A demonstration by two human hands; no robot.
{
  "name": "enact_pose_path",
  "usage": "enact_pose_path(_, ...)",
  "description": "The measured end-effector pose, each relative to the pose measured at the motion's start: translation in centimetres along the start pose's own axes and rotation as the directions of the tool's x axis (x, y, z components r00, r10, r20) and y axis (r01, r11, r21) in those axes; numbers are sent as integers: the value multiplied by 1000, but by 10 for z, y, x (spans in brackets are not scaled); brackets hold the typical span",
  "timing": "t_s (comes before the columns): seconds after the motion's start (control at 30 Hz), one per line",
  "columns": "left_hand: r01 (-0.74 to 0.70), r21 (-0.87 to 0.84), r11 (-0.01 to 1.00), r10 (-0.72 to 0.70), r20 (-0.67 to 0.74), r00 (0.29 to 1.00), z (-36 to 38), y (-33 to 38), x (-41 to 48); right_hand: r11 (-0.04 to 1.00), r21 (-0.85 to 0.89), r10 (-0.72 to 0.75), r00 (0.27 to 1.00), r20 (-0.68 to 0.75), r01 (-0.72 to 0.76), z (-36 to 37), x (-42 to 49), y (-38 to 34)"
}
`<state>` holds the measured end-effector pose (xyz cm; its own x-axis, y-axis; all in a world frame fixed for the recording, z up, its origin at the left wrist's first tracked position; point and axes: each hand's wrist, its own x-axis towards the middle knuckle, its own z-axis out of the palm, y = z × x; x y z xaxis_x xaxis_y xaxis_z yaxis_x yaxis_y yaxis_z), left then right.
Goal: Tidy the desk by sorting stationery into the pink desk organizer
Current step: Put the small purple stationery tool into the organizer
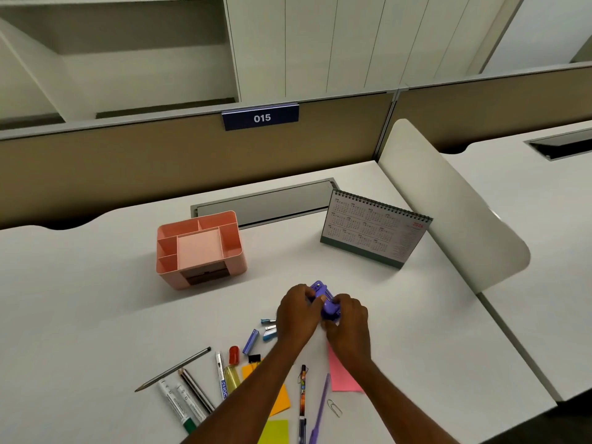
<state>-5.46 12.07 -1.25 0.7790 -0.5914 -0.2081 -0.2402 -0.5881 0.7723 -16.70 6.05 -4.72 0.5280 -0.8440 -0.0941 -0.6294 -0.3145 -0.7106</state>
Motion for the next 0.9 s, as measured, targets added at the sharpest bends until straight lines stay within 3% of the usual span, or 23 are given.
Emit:
enact_pose_path(0.17, 42, -218, 975, -48, -21, 999, 1, 0, -7, 998, 30, -61, 998, -22, 61, 1, 2, -7)
enact_pose_path(0.37, 193, -473, 860, -234, -28, 972, -30, 1, -7, 970, 139, -202, 979, -7, 201, 0, 6, -34)
enact_pose_path(0.43, 272, -626, 731, -316, 43, 948, -46, -3, -4, 954, 162, -255, 967, -13, 254, -1, 8, -50)
enact_pose_path(0.53, 330, -849, 413, -366, 177, 914, -75, -8, 3, 917, 215, -338, 941, -22, 335, -9, 16, -81)
enact_pose_path(0.67, 322, -943, 87, -318, 280, 906, -117, -7, 6, 895, 373, -287, 956, 66, 243, -20, 28, -128)
enact_pose_path(0.77, 321, -946, -40, -278, 319, 906, -140, -7, 13, 882, 414, -308, 940, 149, 224, -18, 39, -158)
enact_pose_path(0.9, 288, -956, -64, -259, 295, 920, -163, -8, 26, 868, 382, -399, 904, 155, 318, -9, 54, -195)
